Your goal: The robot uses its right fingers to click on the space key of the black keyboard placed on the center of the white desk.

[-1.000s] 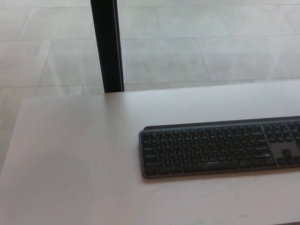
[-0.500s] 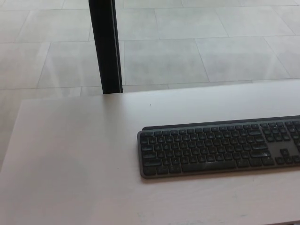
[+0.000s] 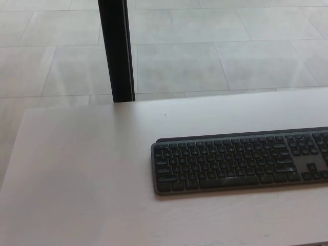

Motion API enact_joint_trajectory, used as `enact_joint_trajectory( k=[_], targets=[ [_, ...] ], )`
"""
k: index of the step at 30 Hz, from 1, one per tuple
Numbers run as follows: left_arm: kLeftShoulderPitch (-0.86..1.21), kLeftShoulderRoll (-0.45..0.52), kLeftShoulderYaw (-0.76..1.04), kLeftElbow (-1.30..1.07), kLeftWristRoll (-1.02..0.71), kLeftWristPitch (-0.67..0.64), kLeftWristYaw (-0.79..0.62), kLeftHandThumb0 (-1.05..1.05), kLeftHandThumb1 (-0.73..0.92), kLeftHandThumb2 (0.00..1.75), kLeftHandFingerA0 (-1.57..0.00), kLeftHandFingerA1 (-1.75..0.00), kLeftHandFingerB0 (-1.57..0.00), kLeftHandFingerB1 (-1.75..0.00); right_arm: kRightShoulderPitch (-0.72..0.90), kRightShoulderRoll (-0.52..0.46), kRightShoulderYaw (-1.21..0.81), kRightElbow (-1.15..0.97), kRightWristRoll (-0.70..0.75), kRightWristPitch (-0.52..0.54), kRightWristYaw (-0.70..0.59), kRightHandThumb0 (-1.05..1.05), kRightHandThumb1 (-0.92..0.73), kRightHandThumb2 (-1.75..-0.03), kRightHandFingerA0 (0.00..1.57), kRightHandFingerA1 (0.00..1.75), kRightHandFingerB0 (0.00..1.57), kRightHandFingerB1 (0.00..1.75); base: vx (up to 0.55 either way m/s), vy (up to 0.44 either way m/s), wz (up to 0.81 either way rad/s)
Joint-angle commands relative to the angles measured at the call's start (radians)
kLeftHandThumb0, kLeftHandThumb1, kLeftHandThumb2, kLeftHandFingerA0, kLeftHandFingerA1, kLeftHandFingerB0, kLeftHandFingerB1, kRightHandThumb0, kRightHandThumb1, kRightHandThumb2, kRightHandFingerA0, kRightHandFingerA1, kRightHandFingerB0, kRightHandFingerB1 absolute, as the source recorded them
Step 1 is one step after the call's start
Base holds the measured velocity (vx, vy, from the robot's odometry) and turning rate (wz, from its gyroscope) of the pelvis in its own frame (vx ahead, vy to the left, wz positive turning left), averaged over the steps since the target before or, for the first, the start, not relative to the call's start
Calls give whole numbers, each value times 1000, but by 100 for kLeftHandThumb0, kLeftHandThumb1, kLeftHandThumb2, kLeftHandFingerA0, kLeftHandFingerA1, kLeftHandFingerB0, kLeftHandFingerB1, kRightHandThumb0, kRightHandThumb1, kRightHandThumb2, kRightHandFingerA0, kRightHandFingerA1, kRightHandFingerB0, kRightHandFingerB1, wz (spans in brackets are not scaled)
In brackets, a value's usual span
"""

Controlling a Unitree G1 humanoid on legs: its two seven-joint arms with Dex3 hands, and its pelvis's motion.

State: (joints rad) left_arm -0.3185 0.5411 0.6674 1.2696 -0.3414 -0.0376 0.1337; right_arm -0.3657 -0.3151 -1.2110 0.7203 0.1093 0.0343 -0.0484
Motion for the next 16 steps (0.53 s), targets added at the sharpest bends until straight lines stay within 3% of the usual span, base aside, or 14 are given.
enact_joint_trajectory(
  k=[1, 2, 3, 4, 5, 9, 11, 12, 13, 14, 15, 16],
  targets=[
    [14, -5, 26, 4, -35, -35, -18, -51, 62, 59, -69, -69, -58, -55, 53, 32, 20, 16, 133, 80, -94, -22, -57, -56, 73, 55, 54, 42, 0, 0, 0],
    [10, -4, 35, 6, -40, -28, -6, -48, 58, 57, -71, -68, -63, -57, 60, 42, 36, 19, 137, 62, -87, -20, -57, -57, 74, 122, 53, 43, 0, 0, 0],
    [8, -4, 39, 7, -43, -26, -1, -48, 58, 57, -71, -68, -63, -57, 64, 45, 49, 19, 143, 55, -87, -20, -57, -57, 74, 122, 53, 43, 0, 0, 0],
    [9, -4, 39, 7, -41, -27, -4, -47, 56, 57, -72, -71, -61, -56, 68, 47, 69, 19, 143, 46, -90, -20, -62, -50, 57, 171, 55, 38, 0, 0, 0],
    [10, -5, 41, 5, -42, -32, -9, -43, 53, 56, -72, -72, -65, -57, 77, 59, 101, 2, 136, 39, -92, -21, -65, -52, 61, 175, 52, 37, 0, 0, 0],
    [10, -5, 34, 3, -39, -38, -19, -45, 53, 56, -70, -74, -66, -58, 108, 71, 166, -28, 149, 21, -106, -21, -64, -50, 55, 175, 52, 37, 0, 0, 0],
    [15, -3, 28, 2, -35, -41, -21, -46, 52, 56, -71, -72, -68, -57, 115, 78, 182, -58, 169, 43, -135, -23, -63, -52, 53, 166, 51, 37, 0, 0, 0],
    [15, -2, 30, 3, -38, -40, -21, -47, 52, 56, -71, -72, -66, -57, 116, 75, 187, -54, 179, 41, -139, -22, -61, -56, 55, 155, 50, 40, 0, 0, 0],
    [14, -1, 34, 3, -43, -37, -18, -47, 53, 56, -71, -70, -66, -57, 115, 72, 186, -48, 196, 37, -139, -21, -60, -58, 64, 130, 49, 42, 0, 0, 0],
    [13, -1, 33, 2, -43, -33, -12, -47, 53, 56, -71, -70, -66, -57, 117, 72, 189, -50, 213, 36, -139, -21, -60, -58, 64, 130, 49, 42, 0, 0, 0],
    [14, 0, 23, 3, -33, -32, -10, -49, 53, 56, -71, -70, -64, -56, 120, 64, 194, -33, 215, 23, -134, -21, -61, -58, 69, 79, 50, 42, 0, 0, 0],
    [15, 1, 22, 4, -33, -30, -12, -48, 54, 56, -71, -69, -64, -56, 121, 65, 196, -38, 223, 27, -139, -21, -61, -58, 74, 78, 49, 41, 0, 0, 0]
  ],
)
